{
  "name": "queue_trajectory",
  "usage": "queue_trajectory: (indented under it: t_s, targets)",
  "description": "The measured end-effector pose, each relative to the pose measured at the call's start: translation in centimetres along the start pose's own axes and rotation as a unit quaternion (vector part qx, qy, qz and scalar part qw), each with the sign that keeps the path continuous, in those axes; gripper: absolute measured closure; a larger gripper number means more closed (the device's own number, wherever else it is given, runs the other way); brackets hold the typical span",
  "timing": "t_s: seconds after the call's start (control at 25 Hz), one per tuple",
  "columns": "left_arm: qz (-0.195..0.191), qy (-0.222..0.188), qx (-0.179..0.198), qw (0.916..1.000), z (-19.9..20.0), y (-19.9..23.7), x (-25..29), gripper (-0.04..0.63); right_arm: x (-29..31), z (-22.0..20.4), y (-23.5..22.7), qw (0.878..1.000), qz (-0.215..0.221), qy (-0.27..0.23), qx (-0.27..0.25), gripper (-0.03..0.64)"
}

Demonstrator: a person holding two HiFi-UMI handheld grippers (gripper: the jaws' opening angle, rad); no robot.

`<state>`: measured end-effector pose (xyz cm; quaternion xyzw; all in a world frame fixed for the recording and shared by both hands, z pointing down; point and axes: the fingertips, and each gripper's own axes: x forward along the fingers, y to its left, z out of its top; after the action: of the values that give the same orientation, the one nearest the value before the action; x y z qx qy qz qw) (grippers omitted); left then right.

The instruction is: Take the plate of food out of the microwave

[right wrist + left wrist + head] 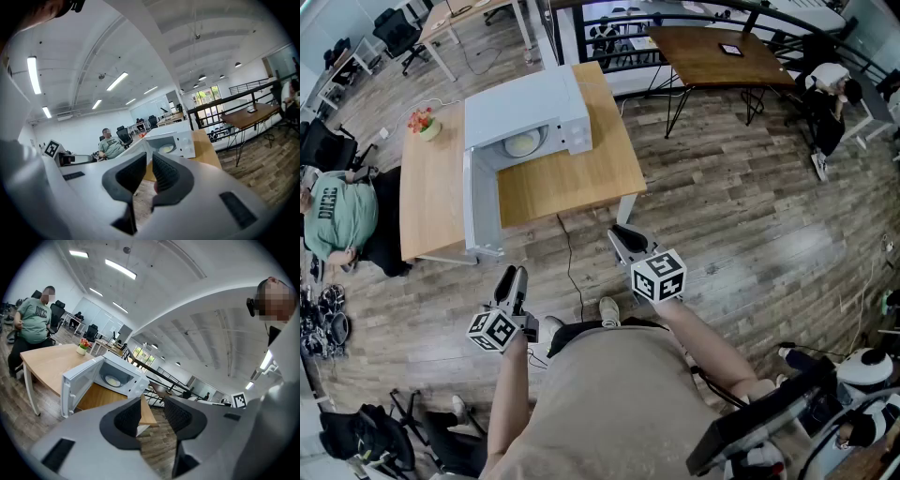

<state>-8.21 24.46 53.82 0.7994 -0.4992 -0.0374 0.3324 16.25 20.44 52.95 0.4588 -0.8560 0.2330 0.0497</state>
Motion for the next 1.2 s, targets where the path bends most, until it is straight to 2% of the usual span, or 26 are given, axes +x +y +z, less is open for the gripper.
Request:
queue_trajectory:
  t_s: [0.16,0.4,1.2]
  targets:
    - [0.002,-0.003,-0.001,1.0000,0.1,0.0,0.5,0.437,0.3,0.0,-0.7,1.000,-0.001,0.004,0.012,0.568]
    - [0.002,0.000,-0.005,1.0000,-0.8,-0.1,0.6,0.437,0.1,-0.5,-0.3,0.998,0.029,-0.003,0.058,0.563]
    - [0.017,-0.003,-0.004,0.9998,-1.6,-0.3,0.0,0.437,-0.6,-1.6,-1.4,0.995,0.029,-0.005,0.093,0.562]
